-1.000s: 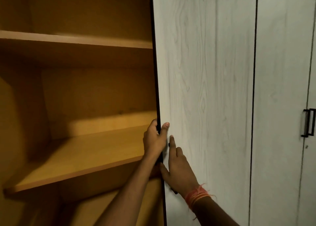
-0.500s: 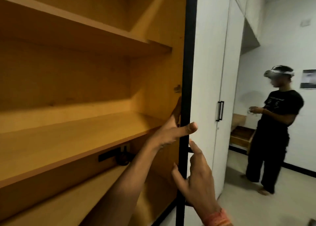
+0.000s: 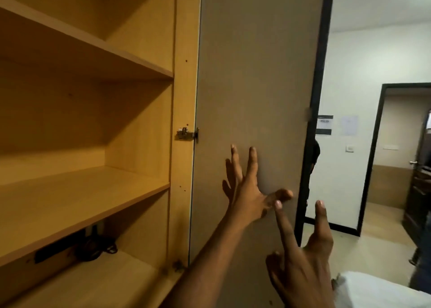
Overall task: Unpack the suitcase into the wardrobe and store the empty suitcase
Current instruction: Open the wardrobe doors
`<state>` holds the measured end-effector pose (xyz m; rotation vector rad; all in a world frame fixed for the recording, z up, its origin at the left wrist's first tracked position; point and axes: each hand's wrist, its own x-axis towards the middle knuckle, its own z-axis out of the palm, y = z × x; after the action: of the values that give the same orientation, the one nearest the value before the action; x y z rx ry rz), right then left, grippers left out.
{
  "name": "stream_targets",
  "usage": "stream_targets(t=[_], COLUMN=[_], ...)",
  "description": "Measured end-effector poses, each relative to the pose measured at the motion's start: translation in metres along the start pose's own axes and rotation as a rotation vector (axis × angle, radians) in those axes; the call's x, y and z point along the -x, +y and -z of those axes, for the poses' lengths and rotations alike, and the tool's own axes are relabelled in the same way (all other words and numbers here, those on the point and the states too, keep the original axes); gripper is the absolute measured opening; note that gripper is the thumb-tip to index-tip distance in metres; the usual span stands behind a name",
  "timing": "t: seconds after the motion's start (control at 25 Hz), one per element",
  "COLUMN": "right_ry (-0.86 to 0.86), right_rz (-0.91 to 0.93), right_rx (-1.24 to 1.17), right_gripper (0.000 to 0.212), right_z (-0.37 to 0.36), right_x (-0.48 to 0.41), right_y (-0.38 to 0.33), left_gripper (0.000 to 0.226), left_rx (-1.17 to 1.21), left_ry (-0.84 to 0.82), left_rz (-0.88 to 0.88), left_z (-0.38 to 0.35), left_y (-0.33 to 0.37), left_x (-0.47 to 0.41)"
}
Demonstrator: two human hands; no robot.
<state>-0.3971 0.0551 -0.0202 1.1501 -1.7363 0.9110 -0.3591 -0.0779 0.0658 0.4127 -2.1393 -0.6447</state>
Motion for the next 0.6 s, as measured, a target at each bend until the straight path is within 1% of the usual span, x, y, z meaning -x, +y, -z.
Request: stream_targets(t=[0.08,0.12,0.2,0.28,0.36,0.48,0.6], right_ry=[-0.029,-0.047,-0.101,-0.162,-0.21,-0.22,-0.258], right_rz=[-0.001,-0.012,-0.054,-0.103,-0.119,-0.138,-0.181], right_rx=[0.11,0.165,0.269,0.309,0.285,0.148,0.057], right_gripper=[0.12,0.119,0.123,0.134,0.138,0.131,0.131], right_z=[-0.003,-0.004,-0.004,-0.004,-0.011,-0.034,-0.056], right_x=[-0.011,-0.018,-0.033,-0.049,-0.059,-0.063,-0.076], right_y=[0.016,0.027,0.052,0.077,0.101,0.13,0.163], left_gripper=[0.12,0.119,0.112,0.106,0.104,0.103,0.102], left_rx=[-0.09,-0.098,-0.01,0.101,0.097,0.052,-0.106], left_ry=[0.063,0.053,-0.001,0.015,0.045,0.074,0.048], left_rz=[-0.011,-0.022,-0.025,-0.004,0.016,0.024,-0.015], left_z=[-0.019,-0.028,-0.044,-0.058,-0.069,-0.075,-0.08], left_y=[0.001,0.004,0.007,0.005,-0.002,-0.011,-0.02], left_x=[-0.014,-0.022,-0.036,-0.049,-0.059,-0.07,-0.088])
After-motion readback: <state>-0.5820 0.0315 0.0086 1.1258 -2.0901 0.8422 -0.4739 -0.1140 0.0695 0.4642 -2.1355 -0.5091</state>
